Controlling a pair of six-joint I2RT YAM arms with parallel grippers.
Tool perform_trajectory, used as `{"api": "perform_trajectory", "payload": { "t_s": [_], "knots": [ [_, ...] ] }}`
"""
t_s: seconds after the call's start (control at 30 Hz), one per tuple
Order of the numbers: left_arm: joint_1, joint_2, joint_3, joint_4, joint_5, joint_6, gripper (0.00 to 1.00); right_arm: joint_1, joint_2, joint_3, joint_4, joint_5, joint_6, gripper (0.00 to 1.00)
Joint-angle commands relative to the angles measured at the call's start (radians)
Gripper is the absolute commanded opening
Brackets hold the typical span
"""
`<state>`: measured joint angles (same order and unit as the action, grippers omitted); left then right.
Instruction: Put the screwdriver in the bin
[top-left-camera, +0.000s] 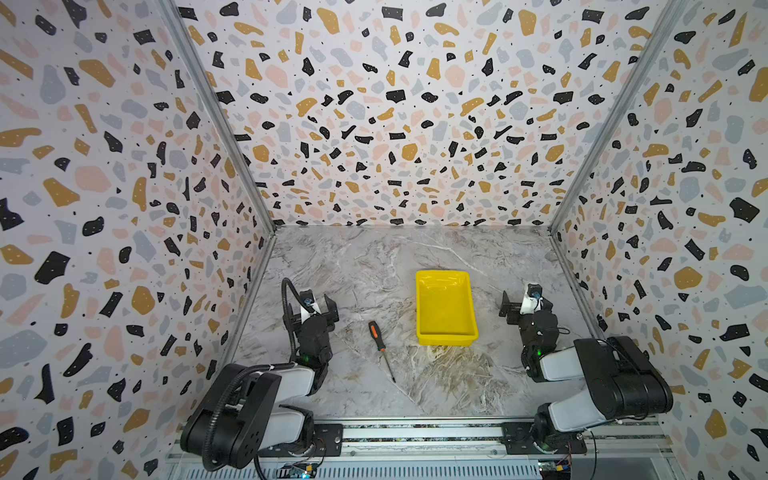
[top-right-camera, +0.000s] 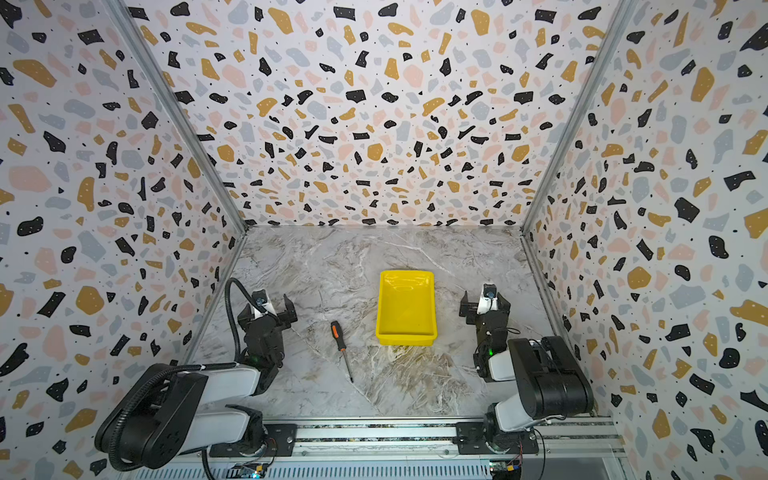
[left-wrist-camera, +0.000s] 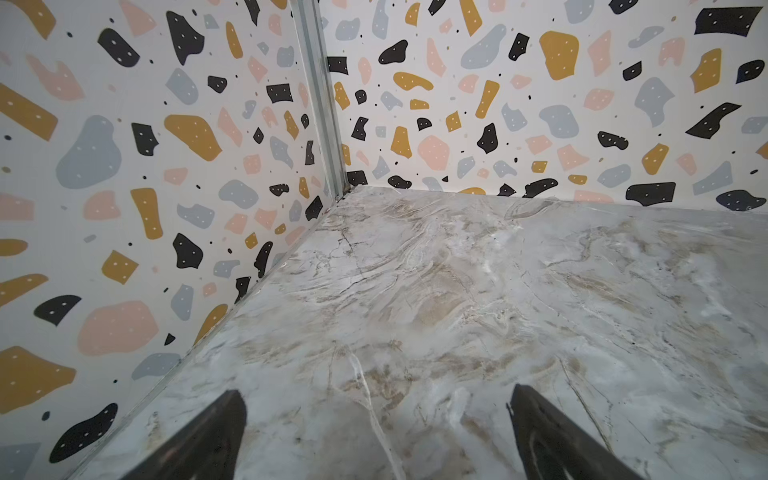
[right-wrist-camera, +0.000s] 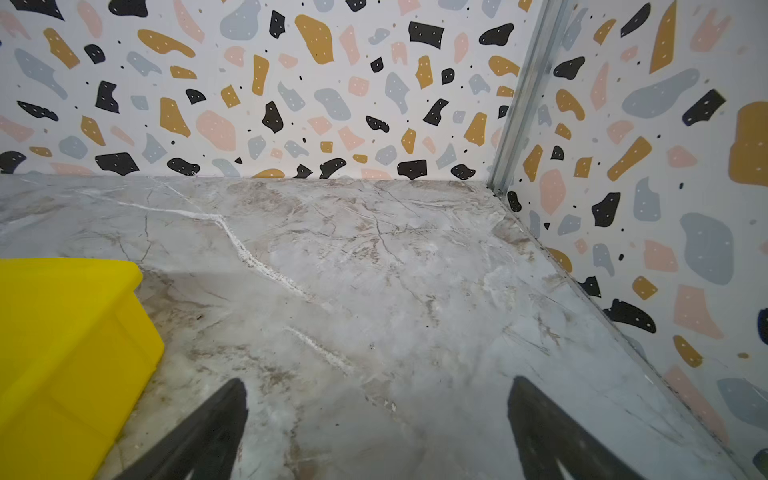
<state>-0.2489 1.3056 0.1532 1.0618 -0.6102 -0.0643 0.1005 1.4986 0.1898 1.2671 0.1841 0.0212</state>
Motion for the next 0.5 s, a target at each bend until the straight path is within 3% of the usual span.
{"api": "perform_trajectory", "payload": {
  "t_s": [0.0,0.47],
  "knots": [
    [0.005,-0.008,0.003,0.035,-0.002,-0.003,1.00,0.005,-0.012,0.003,-0.002,0.006,-0.007,0.99],
    [0.005,-0.011,0.002,0.035,-0.002,-0.003,1.00,0.028,-0.008,-0.004,0.023,0.037,-0.020,0.99]
  ]
}}
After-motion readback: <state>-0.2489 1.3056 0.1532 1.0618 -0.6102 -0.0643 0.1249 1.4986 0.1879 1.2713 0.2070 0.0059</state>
